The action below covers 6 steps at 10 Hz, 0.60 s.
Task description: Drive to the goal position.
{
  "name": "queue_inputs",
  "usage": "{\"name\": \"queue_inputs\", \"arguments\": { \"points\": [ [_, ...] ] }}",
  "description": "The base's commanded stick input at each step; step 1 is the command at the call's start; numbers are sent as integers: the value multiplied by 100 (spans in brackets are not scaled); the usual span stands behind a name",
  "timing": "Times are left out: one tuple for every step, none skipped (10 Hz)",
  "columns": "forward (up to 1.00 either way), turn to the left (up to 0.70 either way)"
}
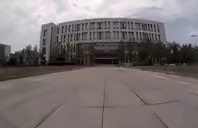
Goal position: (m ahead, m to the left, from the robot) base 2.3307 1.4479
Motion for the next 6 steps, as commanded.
{"name": "queue_inputs", "arguments": {
  "points": [
    [70, 0],
    [70, 0],
    [70, 0],
    [70, 0],
    [70, 0],
    [70, 0]
  ]
}}
